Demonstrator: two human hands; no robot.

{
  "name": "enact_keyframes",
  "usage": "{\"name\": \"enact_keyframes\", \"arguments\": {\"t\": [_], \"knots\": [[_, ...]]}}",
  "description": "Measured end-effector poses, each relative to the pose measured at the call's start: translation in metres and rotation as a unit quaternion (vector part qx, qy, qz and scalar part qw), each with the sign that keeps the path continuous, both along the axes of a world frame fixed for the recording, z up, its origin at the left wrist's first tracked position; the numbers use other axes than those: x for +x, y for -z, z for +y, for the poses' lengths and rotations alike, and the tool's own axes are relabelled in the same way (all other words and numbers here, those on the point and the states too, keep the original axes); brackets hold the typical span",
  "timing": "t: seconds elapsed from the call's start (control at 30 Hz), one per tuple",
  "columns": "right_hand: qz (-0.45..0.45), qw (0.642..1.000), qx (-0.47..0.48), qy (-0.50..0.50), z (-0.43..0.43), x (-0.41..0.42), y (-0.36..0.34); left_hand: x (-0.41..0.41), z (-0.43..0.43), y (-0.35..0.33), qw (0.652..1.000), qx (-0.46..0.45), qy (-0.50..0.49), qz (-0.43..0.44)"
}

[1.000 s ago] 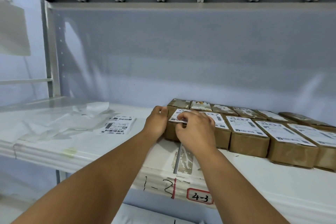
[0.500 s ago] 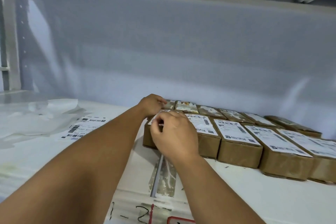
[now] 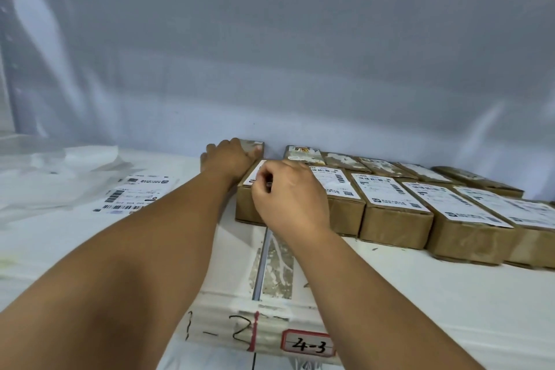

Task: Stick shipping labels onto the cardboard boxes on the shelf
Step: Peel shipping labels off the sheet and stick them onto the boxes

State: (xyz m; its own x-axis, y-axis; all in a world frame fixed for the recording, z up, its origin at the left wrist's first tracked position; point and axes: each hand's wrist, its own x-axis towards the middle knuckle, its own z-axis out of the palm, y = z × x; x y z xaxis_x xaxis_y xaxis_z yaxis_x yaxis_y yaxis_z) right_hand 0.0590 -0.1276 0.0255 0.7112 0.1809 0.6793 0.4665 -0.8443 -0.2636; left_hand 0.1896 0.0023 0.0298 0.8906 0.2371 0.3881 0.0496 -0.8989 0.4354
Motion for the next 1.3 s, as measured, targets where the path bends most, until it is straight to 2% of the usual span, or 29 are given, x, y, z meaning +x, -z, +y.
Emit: {"name": "enact_keyframes", "arguments": {"t": [0.1, 0.33, 0.43, 0.57, 0.73, 0.87, 0.9, 0.97, 1.07, 1.17, 1.23, 1.3], "knots": [[0.0, 1.0, 0.004, -0.003, 0.001, 0.0, 0.0, -0.004, 0.003, 0.002, 0.998, -0.032, -0.048, -0.007], [0.015, 1.0, -0.002, -0.005, 0.002, 0.004, 0.0, -0.01, 0.002, 0.002, 0.991, -0.102, -0.054, -0.068], [0.008, 1.0, -0.007, -0.014, 0.002, 0.005, 0.002, -0.017, 0.004, -0.003, 0.97, -0.183, -0.037, -0.159], [-0.011, 1.0, -0.022, -0.001, 0.001, 0.009, 0.004, -0.045, 0.002, -0.023, 0.924, -0.296, -0.021, -0.24], [-0.014, 1.0, -0.026, 0.009, -0.001, 0.007, 0.005, -0.108, 0.01, -0.019, 0.903, -0.266, 0.01, -0.337], [-0.018, 0.999, -0.036, 0.004, -0.001, -0.005, 0.004, -0.162, 0.016, -0.007, 0.911, -0.205, 0.028, -0.356], [-0.023, 1.0, -0.016, -0.009, 0.001, -0.012, 0.002, -0.174, 0.016, -0.003, 0.915, -0.189, 0.03, -0.356], [0.02, 0.992, 0.102, -0.071, 0.004, -0.028, -0.007, -0.192, 0.012, 0.004, 0.918, -0.169, 0.038, -0.357], [0.178, 0.919, 0.314, -0.16, 0.009, -0.056, -0.019, -0.216, 0.001, 0.013, 0.917, -0.155, 0.054, -0.363], [0.248, 0.874, 0.364, -0.204, 0.014, -0.077, -0.013, -0.234, -0.011, 0.017, 0.912, -0.169, 0.036, -0.371], [0.251, 0.85, 0.407, -0.22, 0.014, -0.087, -0.004, -0.247, -0.021, 0.021, 0.91, -0.182, 0.027, -0.373], [0.25, 0.817, 0.47, -0.224, 0.008, -0.093, 0.003, -0.26, -0.032, 0.028, 0.91, -0.158, 0.031, -0.381]]}}
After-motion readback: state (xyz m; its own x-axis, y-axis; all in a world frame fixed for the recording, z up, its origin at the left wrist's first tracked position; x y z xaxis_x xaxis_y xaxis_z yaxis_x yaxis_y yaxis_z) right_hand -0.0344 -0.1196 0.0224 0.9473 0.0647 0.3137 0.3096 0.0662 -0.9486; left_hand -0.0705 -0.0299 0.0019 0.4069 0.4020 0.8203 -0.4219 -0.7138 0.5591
